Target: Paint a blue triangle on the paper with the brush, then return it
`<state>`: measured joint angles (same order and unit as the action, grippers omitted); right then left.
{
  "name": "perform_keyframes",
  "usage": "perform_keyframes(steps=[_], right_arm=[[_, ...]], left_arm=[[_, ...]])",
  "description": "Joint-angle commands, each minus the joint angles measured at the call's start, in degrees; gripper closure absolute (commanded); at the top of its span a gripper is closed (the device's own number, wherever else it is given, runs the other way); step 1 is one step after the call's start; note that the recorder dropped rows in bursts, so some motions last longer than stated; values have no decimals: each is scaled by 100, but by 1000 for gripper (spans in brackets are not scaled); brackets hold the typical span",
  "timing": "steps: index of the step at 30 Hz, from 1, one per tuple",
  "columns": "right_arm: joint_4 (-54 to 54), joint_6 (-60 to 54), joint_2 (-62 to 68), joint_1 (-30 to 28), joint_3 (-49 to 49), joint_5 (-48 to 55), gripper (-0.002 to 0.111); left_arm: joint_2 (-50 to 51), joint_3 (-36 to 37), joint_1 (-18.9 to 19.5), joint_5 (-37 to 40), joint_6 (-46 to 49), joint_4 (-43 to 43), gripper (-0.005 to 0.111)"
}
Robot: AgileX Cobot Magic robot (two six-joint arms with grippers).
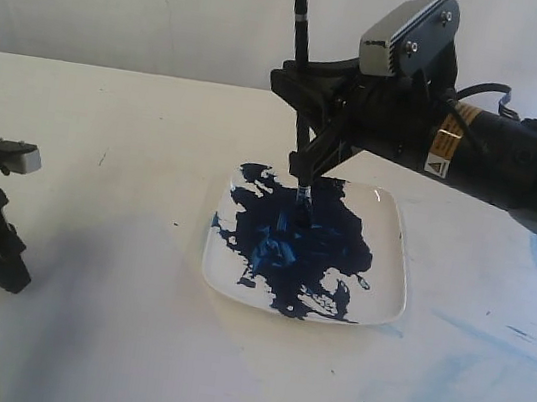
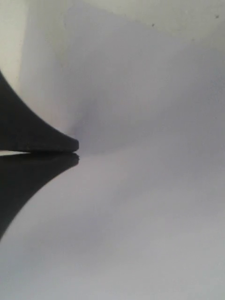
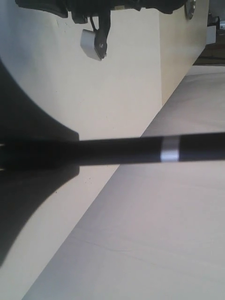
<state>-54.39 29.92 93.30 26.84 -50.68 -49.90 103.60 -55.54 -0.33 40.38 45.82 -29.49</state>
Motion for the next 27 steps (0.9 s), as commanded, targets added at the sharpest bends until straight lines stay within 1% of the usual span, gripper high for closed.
perform_keyframes(steps=[1, 3, 5, 10, 18, 27], right_arm=[[8, -16, -53, 9, 4, -24, 108], [8, -16, -53, 9, 4, -24, 108], [8, -16, -53, 9, 4, -24, 108], [8, -6, -53, 9, 4, -24, 108], [8, 6, -53, 9, 4, -24, 108], [8, 6, -53, 9, 4, -24, 108]], left_arm=[[-23, -456, 338, 724, 113, -248, 107], [-22, -456, 546, 724, 171, -267, 107], [1, -456, 704, 724, 333, -487, 107], [562, -444, 699, 911, 557, -695, 107], [613, -444, 699, 771, 557, -686, 107], [883, -444, 699, 848, 557, -697, 107]])
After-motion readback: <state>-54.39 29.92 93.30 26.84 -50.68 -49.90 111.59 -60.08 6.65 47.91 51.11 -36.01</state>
